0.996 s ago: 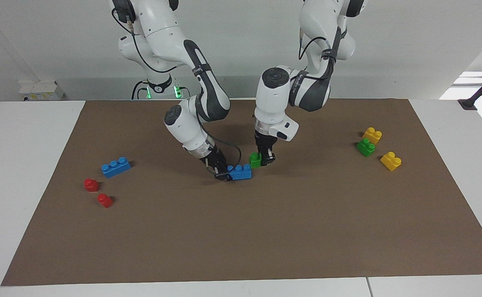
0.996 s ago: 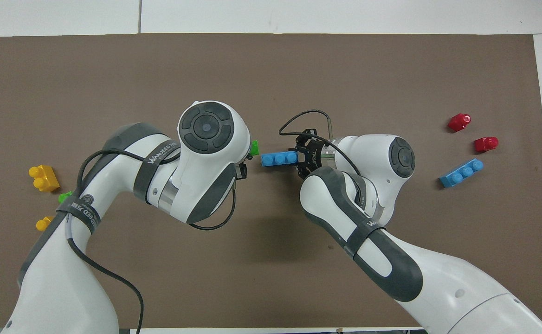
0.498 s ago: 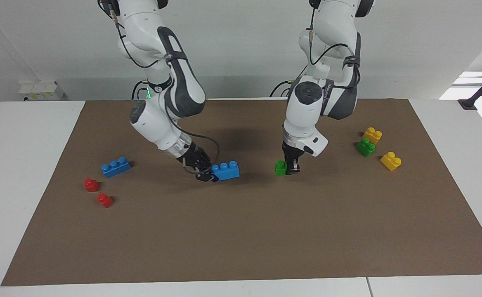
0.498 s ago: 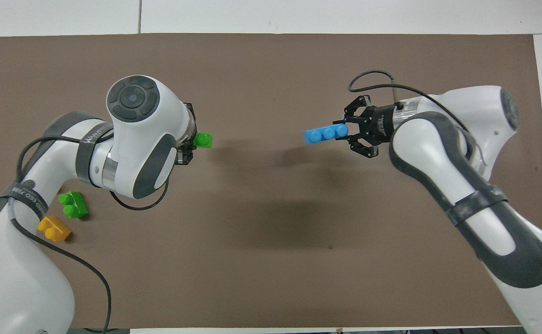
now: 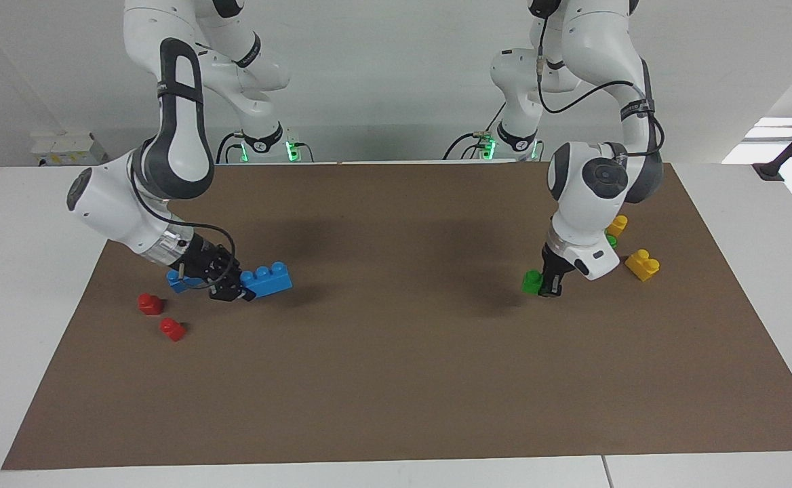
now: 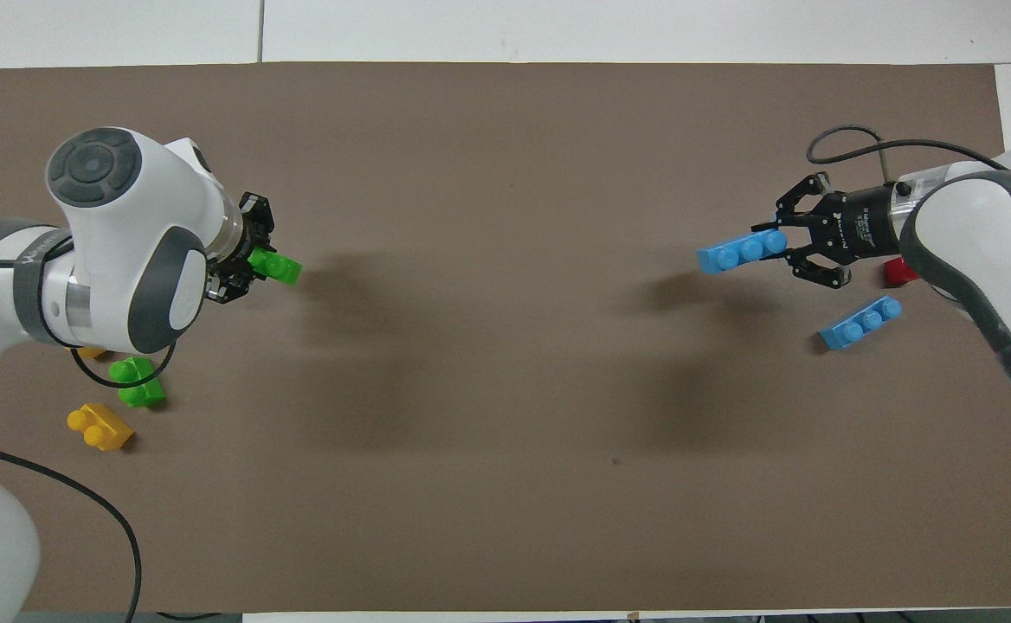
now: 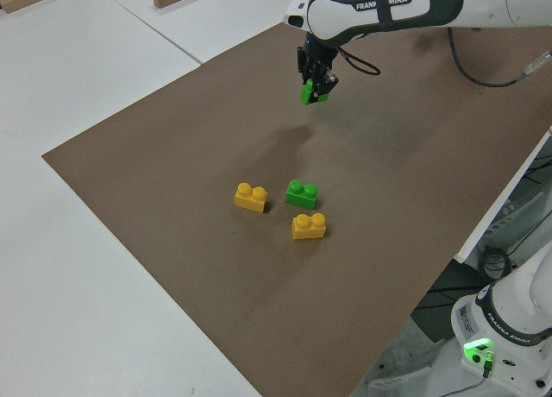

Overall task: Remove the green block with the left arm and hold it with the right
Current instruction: 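Carry the green brick to the green bricks while the right gripper carries blue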

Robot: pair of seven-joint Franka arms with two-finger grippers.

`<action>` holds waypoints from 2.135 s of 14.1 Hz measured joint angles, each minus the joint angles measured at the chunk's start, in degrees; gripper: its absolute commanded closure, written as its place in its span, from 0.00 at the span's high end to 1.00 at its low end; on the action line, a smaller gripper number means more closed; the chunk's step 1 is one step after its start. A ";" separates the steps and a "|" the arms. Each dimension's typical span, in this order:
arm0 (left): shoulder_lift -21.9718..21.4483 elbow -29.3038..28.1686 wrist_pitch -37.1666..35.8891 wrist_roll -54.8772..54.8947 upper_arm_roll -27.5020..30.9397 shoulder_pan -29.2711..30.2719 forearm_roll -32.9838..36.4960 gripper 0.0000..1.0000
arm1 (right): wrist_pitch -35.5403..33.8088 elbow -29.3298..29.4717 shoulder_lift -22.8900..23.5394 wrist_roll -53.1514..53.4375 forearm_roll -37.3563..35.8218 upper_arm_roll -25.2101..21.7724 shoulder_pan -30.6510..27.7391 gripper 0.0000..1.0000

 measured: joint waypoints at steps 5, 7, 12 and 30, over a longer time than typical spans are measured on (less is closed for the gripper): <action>-1.37 -3.47 0.71 19.01 -0.05 6.98 0.00 0.00 | -0.15 -0.10 2.16 -1.68 -4.12 0.04 -5.35 0.00; -1.62 -4.25 0.96 24.00 -0.06 8.70 0.00 0.00 | -0.32 0.48 3.66 -3.36 -4.12 0.04 -6.43 0.00; -2.06 -5.58 1.92 37.27 -0.07 13.05 0.00 0.00 | -0.29 1.32 6.99 -7.02 -4.12 0.07 -7.36 0.00; 1.33 -8.94 14.58 39.59 -0.23 16.13 0.00 0.00 | 1.94 0.74 8.95 -11.43 -4.08 0.20 -11.44 0.00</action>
